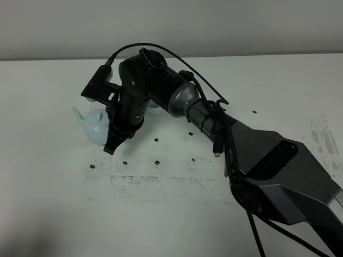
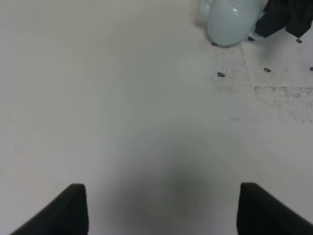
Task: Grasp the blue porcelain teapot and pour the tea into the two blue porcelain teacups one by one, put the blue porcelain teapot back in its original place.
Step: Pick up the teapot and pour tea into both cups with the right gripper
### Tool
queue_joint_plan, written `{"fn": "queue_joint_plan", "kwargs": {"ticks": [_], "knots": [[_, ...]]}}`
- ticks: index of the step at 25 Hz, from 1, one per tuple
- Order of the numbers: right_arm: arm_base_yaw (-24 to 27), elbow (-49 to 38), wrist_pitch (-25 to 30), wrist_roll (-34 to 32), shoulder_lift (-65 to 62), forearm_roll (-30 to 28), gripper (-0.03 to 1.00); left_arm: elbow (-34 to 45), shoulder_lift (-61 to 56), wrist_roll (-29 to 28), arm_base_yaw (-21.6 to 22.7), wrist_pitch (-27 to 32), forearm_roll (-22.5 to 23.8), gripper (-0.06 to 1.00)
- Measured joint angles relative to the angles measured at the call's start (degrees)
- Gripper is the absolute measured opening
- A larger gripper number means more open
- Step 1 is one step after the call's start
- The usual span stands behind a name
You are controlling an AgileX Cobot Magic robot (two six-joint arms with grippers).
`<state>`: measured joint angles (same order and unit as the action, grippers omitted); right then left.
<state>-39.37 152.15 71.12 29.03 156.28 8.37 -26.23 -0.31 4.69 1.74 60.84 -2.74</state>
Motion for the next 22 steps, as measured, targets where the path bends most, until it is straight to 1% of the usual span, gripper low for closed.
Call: {"fn": "queue_joint_plan", "kwargs": {"ticks": [5, 9, 12, 16, 22], "knots": [[-0.06, 0.82, 0.12, 0.0, -1.02, -0.63, 0.04, 0.0, 0.0, 0.0, 0.0, 0.0, 0.0, 0.61], [0.58, 4.45, 0.18, 0.1, -3.49, -2.28, 0.04, 0.0, 0.0, 0.0, 0.0, 0.0, 0.0, 0.61], [2.1, 7.02, -0.1, 0.64, -5.2, -3.79, 0.04, 0.0, 0.0, 0.0, 0.0, 0.0, 0.0, 0.61], [5.27, 7.52, -0.02, 4.77, -6.03, -5.28, 0.04, 0.0, 0.0, 0.0, 0.0, 0.0, 0.0, 0.61], [10.38, 7.52, 0.22, 16.62, -6.62, -7.89, 0.04, 0.0, 0.0, 0.0, 0.0, 0.0, 0.0, 0.61]]}}
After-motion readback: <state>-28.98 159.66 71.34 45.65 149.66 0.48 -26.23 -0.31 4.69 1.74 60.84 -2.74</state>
